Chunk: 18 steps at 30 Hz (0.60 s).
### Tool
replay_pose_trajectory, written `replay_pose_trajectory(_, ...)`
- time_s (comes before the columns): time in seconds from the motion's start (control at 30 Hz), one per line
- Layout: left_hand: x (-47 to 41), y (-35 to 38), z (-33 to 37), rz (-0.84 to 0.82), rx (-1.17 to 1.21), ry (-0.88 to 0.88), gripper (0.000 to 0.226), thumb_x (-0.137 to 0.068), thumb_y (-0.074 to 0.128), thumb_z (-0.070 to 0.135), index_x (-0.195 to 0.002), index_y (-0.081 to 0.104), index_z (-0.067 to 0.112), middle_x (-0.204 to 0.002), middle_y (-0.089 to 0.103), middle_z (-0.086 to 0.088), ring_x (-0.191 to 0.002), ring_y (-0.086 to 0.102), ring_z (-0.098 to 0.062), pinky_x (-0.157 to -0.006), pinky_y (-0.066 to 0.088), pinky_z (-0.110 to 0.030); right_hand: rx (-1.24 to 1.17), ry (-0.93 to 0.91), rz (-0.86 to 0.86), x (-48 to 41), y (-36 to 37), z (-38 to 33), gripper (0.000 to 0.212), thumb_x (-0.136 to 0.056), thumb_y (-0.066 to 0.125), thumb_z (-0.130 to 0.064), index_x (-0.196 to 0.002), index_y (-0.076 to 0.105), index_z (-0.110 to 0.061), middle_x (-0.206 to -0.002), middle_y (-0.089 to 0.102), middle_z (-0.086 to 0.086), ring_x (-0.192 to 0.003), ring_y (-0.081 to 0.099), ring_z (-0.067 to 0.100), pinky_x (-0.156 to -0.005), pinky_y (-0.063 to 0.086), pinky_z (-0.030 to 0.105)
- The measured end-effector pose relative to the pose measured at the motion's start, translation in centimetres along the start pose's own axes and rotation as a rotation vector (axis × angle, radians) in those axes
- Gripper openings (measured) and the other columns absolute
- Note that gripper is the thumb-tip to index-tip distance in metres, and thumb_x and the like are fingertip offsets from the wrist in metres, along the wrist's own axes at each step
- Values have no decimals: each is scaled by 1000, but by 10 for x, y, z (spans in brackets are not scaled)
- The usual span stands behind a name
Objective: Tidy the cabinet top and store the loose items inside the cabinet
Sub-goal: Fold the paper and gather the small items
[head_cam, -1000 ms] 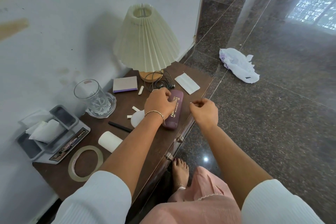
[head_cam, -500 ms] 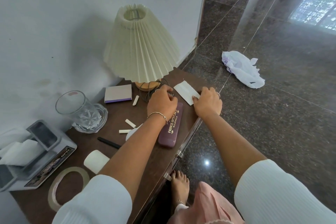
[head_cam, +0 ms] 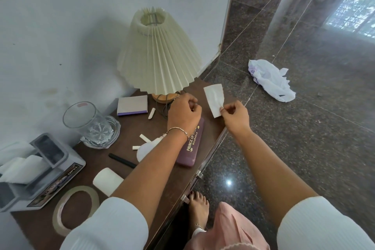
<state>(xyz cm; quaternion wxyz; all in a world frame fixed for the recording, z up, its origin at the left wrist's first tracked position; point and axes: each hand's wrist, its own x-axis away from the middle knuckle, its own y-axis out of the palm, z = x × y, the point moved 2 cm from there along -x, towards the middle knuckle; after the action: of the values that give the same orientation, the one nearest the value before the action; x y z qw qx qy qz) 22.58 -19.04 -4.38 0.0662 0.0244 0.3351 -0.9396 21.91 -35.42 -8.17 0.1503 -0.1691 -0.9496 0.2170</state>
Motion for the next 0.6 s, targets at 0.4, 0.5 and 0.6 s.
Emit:
replay_pose_trajectory(0.4, 44, -44, 12, -96, 485, -212, 28, -75, 77, 33, -94, 58, 24, -84, 63, 15, -74, 60, 4, -60, 47, -7, -398, -67, -330, 78, -7, -39, 27, -78, 74, 1, -95, 59, -15, -86, 71, 8, -82, 66, 22, -82, 55, 34)
replay_pose_trajectory(0.5, 56, -80, 5, -48, 563, -228, 17, -81, 73, 21, -95, 63, 19, -89, 67, 4, -81, 65, -9, -65, 54, -19, -385, -98, -429, 100, 5, -60, 34, -78, 75, 0, -102, 60, -19, -98, 72, 14, -86, 68, 22, -80, 57, 33)
replay_pose_trajectory(0.6, 68, -125, -10, -6, 487, -198, 11, -84, 69, 18, -94, 66, 17, -94, 70, -4, -81, 67, -12, -67, 56, -22, -294, -156, -515, 124, 26, -82, 26, -80, 74, -4, -99, 64, -17, -96, 71, 9, -83, 69, 14, -73, 56, 22)
